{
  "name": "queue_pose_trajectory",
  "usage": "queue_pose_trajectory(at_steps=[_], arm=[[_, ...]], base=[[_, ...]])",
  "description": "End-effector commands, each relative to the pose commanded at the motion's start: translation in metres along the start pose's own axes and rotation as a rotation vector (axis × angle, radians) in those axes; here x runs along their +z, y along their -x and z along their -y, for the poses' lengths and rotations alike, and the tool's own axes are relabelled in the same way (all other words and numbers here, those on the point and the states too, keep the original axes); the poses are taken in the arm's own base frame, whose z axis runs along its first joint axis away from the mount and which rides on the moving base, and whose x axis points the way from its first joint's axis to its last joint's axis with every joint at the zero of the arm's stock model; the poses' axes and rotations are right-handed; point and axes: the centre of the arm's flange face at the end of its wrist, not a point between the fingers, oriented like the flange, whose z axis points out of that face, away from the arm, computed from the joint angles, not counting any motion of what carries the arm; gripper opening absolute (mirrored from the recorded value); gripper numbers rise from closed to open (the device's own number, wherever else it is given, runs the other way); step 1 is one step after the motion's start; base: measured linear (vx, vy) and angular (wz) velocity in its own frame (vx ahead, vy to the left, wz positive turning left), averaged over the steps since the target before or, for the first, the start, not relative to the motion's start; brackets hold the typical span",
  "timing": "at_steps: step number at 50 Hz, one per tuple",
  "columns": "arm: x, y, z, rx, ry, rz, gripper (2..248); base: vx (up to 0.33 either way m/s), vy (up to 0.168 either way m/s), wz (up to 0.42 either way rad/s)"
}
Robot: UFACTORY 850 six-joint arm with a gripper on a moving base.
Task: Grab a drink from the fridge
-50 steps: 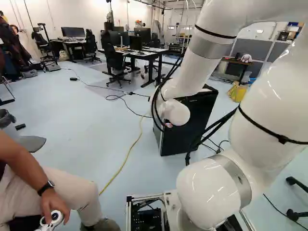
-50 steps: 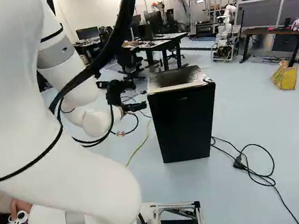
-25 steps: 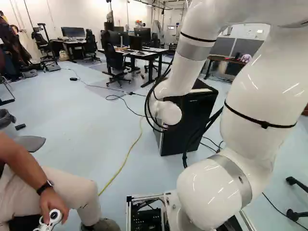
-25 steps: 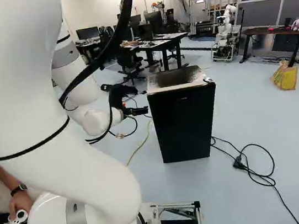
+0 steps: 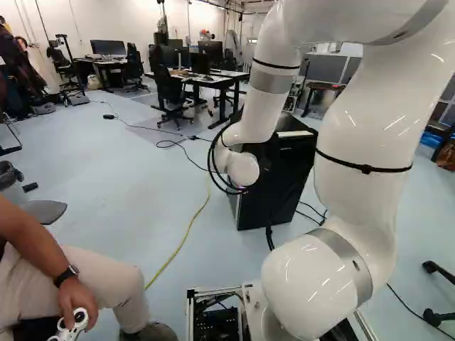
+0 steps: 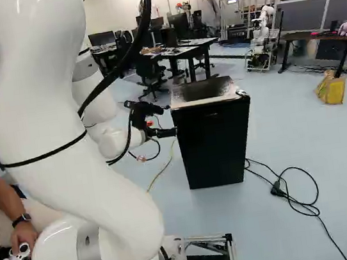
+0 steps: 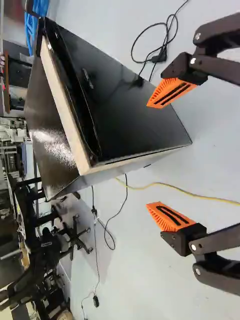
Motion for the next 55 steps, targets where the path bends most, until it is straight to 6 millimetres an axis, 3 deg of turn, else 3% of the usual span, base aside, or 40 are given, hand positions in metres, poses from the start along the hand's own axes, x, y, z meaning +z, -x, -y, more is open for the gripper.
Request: queue_pose_trajectory(at_steps=[23,55], arm=[[0.027,0.013,0.01,0.03,0.1,-0.024,247],[0.044,0.004,0.03,0.076,0.165,-0.141,247]], base=[[0.0,0.0,0.0],[0.0,0.0,0.0]])
